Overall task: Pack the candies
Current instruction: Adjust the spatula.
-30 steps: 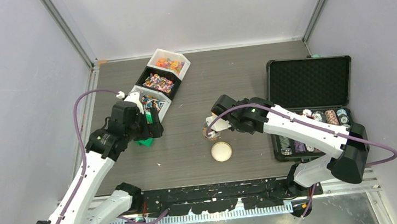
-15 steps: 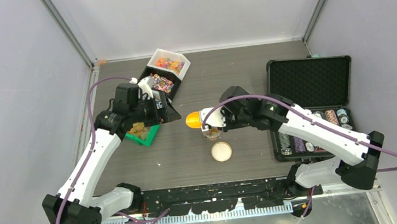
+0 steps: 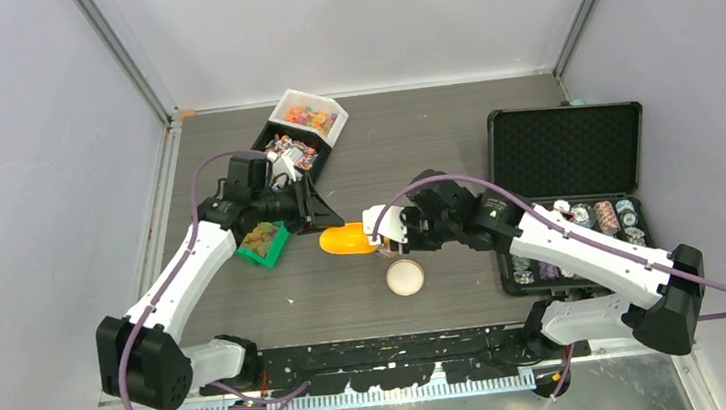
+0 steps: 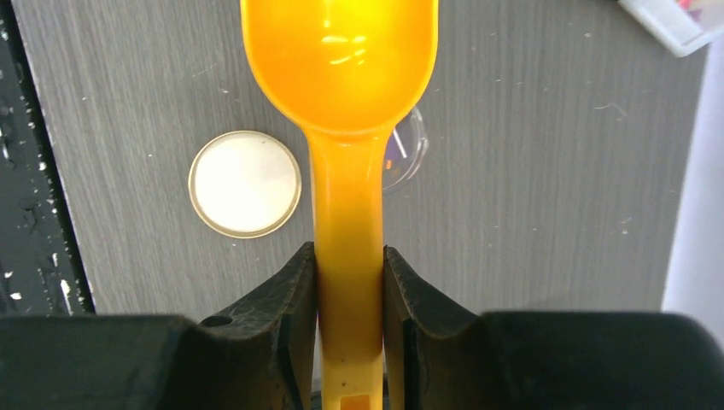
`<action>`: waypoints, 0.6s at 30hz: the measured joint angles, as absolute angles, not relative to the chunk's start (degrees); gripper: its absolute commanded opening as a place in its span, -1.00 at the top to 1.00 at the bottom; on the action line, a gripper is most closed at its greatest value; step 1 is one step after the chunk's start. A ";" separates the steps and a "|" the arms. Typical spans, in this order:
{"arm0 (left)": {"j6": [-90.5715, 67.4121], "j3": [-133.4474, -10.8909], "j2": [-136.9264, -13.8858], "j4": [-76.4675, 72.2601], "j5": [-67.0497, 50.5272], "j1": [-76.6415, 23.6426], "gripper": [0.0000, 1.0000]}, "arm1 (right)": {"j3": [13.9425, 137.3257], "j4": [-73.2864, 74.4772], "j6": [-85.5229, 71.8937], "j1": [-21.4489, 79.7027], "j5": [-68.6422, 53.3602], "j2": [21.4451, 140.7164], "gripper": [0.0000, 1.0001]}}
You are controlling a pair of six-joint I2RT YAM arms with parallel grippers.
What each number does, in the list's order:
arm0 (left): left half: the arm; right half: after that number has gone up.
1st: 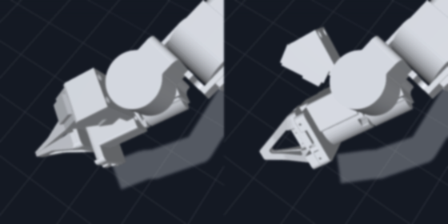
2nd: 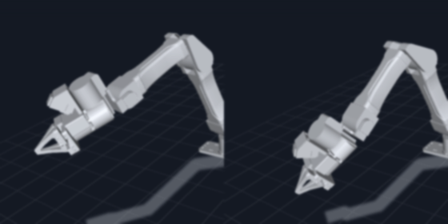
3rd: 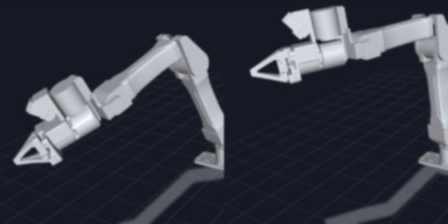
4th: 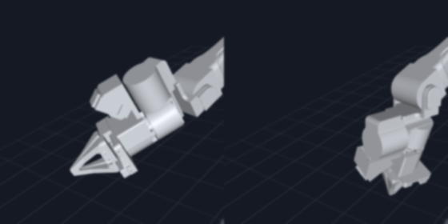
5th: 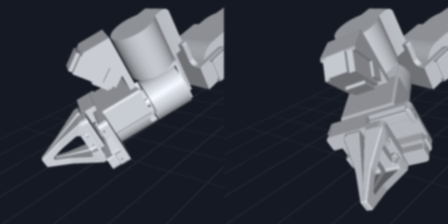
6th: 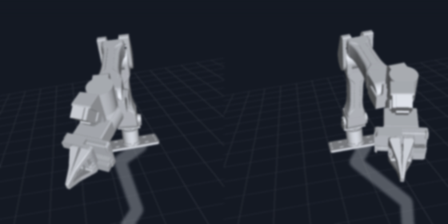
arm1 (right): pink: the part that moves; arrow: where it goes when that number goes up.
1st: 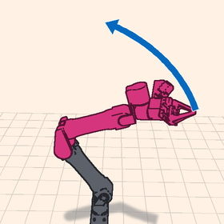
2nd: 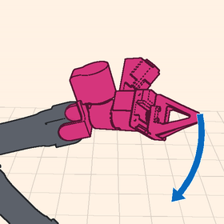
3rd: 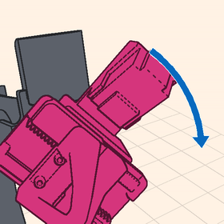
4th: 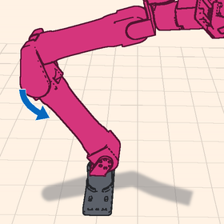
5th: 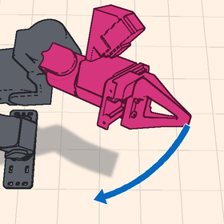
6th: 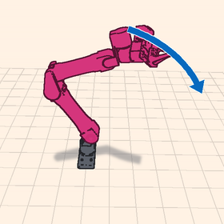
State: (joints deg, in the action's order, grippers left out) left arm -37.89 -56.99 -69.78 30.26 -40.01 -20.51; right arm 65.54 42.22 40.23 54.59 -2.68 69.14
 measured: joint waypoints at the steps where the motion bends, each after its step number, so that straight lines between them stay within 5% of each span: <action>1: -38.06 -56.95 -70.32 30.26 -41.78 -20.12 0.57 | 64.51 41.85 40.10 54.11 -3.44 68.82 0.99; 4: -38.89 -56.73 -70.59 30.26 -43.72 -19.27 0.55 | 63.42 41.15 39.81 51.86 -7.33 68.55 0.99; 7: -40.05 -56.40 -70.17 29.74 -45.30 -18.02 0.11 | 63.26 39.66 39.18 49.21 -12.01 67.88 0.99; 12: -40.58 -56.38 -69.56 29.78 -47.46 -17.54 0.00 | 62.87 35.51 37.76 47.31 -14.37 67.13 0.99; 14: -40.58 -56.36 -69.56 29.85 -48.29 -17.47 0.15 | 62.85 33.89 37.32 46.76 -14.72 67.11 0.99; 18: -41.17 -56.14 -69.56 29.78 -49.67 -16.97 0.88 | 62.74 32.18 36.84 45.82 -15.64 67.11 0.91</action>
